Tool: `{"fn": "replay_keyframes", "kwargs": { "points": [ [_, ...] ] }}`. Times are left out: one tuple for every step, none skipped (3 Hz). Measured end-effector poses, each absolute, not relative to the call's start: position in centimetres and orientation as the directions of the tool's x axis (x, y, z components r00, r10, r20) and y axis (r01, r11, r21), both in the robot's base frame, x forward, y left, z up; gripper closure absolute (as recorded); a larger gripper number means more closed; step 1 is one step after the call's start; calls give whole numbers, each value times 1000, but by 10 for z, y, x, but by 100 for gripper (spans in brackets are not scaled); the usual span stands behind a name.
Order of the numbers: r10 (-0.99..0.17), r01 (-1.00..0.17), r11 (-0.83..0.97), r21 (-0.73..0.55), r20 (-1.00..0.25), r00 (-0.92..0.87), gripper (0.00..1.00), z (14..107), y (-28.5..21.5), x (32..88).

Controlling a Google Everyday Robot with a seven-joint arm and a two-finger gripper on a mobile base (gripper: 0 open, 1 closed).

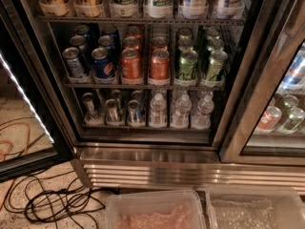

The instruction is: Pick blue plastic bottle from top shelf of fridge

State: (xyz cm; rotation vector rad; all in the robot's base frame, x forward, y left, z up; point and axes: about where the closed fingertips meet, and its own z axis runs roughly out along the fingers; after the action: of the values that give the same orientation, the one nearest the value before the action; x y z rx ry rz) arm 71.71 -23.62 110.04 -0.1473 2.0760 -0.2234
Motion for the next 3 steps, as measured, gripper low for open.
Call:
{"fn": "replay_keyframes", "kwargs": {
  "points": [
    [-197,-12,976,-220,-848,-491,100,1100,-234,717],
    [-195,-6,976,-219,-859,-472,100,1107,-234,719],
    [-192,2,976,-216,-870,-454,100,1115,-234,719]
  ]
}}
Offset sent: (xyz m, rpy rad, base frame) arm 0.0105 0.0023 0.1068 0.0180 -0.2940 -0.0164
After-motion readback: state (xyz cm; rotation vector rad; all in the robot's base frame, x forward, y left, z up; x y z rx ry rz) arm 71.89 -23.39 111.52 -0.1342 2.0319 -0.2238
